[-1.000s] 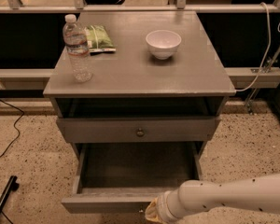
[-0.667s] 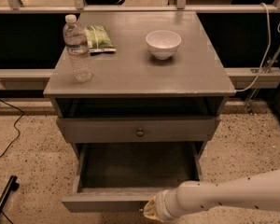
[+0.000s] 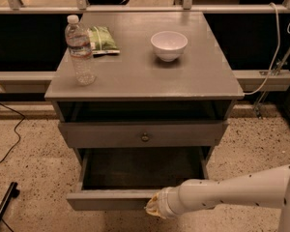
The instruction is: Close middle drawer
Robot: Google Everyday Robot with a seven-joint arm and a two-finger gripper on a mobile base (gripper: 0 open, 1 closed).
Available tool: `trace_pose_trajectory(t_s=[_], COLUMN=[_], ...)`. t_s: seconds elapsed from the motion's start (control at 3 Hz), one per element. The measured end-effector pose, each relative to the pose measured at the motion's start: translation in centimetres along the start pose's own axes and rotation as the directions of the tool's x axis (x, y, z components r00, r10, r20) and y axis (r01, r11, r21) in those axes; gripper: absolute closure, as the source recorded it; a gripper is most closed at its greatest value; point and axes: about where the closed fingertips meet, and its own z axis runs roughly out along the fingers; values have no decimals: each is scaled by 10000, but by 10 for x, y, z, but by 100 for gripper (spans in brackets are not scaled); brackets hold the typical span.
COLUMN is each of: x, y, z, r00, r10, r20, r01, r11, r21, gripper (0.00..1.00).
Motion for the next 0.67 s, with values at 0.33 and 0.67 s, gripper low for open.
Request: trace_pose_trajectory(t_s=[0.33, 0.67], x=[-4, -3], y=[-21, -40], z=[7, 13], r00=[9992, 9983], r10=[68, 108], r20=[398, 571], r01=[-69, -108], r11=[10000, 9999], r21=[11, -5], gripper=[100, 100])
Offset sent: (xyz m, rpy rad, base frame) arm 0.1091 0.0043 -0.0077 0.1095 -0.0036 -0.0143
